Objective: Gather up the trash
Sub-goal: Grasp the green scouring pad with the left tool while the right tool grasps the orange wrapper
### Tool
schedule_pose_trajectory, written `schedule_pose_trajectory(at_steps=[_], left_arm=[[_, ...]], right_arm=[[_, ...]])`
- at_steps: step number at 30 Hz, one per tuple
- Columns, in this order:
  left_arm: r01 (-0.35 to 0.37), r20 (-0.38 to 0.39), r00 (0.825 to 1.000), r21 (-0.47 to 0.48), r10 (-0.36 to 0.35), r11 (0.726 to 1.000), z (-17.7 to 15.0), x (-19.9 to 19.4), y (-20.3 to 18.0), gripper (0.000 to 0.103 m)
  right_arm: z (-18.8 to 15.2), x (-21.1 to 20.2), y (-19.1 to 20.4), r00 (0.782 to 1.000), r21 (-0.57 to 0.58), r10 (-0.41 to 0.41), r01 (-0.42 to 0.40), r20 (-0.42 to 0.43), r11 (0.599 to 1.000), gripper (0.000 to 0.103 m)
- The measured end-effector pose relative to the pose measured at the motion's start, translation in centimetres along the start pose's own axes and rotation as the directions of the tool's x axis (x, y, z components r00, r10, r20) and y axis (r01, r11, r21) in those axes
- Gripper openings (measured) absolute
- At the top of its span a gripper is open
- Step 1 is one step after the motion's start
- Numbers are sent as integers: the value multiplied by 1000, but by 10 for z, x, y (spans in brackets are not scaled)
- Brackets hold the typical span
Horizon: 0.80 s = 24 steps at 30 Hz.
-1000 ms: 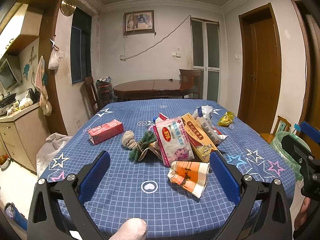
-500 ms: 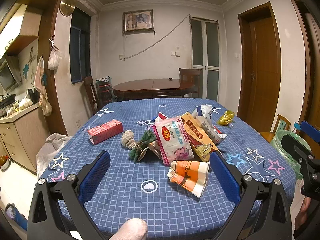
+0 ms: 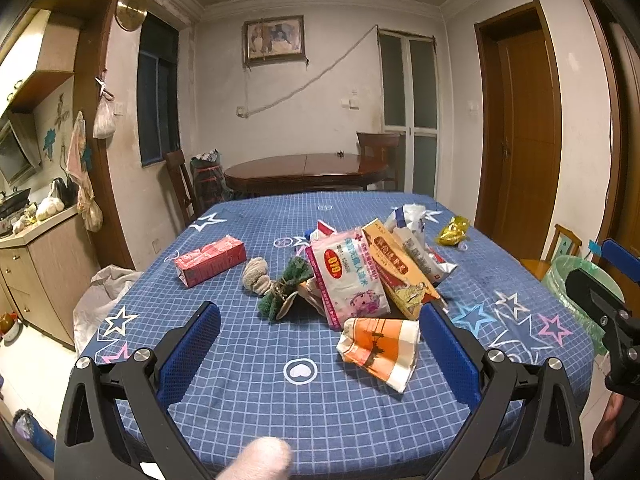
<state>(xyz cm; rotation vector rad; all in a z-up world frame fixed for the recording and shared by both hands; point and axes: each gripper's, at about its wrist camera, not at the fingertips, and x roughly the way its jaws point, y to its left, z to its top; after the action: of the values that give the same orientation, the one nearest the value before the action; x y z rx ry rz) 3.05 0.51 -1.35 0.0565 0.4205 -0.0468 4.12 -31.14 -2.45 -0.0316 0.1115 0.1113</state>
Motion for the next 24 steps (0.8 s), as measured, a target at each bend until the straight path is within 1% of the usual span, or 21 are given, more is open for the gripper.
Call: schedule_pose_trajectory(at_steps=[2, 4, 6, 7, 10, 11, 13, 14, 15, 16, 18, 19, 20, 21, 23, 24], left_arm=[[43, -63, 997, 12, -42, 999, 1, 14, 8, 99], [61, -119, 991, 1, -61, 998, -1, 28, 21, 99], [67, -181, 981, -16, -69, 998, -7, 46, 37, 99], [77, -222, 972, -25, -80, 997, -12, 57, 46, 99], [96, -306, 946, -40, -104, 995, -27, 83, 61, 99], [107, -344, 932, -47, -117, 993, -33, 95, 67, 99], [126, -366, 920, -52, -136, 991, -40, 107, 73, 99], [149, -371, 915, -60, -161, 987, -41, 113, 78, 99], [180, -370, 910, -59, -189, 982, -39, 118, 81, 97], [203, -361, 909, -49, -207, 978, -36, 122, 84, 95], [213, -355, 913, -12, -203, 977, -28, 133, 89, 82], [232, -362, 907, 7, -214, 973, -24, 142, 92, 78], [244, -374, 901, 13, -222, 970, -21, 148, 94, 67], [259, -388, 892, 16, -233, 966, -17, 158, 95, 63], [285, -404, 879, 16, -254, 959, -14, 177, 99, 62], [296, -407, 874, 13, -265, 955, -12, 183, 100, 62]], right_arm=[[-5, 5, -1, 999, 1, 21, -21, -25, 1000, 98], [-12, 13, -2, 996, 0, 53, -53, -74, 999, 98], [-19, 23, -5, 990, -7, 75, -76, -118, 997, 98], [-24, 28, -4, 985, -9, 90, -92, -145, 996, 98], [-33, 36, -4, 974, -4, 121, -124, -190, 992, 98], [-35, 39, -4, 970, 4, 136, -138, -203, 990, 98], [-37, 44, -2, 956, 24, 178, -177, -233, 984, 98], [-38, 47, -1, 949, 34, 201, -199, -245, 979, 98], [-40, 51, -1, 935, 53, 238, -232, -263, 971, 98], [-40, 55, -1, 922, 72, 268, -258, -279, 963, 98], [-44, 67, 1, 871, 145, 375, -347, -317, 927, 98], [-46, 73, 3, 846, 176, 418, -380, -330, 908, 94], [-45, 77, 6, 831, 192, 441, -397, -339, 897, 88], [-47, 84, 8, 811, 209, 468, -419, -351, 883, 84], [-50, 98, 13, 775, 253, 504, -437, -381, 863, 73], [-51, 105, 12, 755, 290, 527, -443, -389, 848, 72]])
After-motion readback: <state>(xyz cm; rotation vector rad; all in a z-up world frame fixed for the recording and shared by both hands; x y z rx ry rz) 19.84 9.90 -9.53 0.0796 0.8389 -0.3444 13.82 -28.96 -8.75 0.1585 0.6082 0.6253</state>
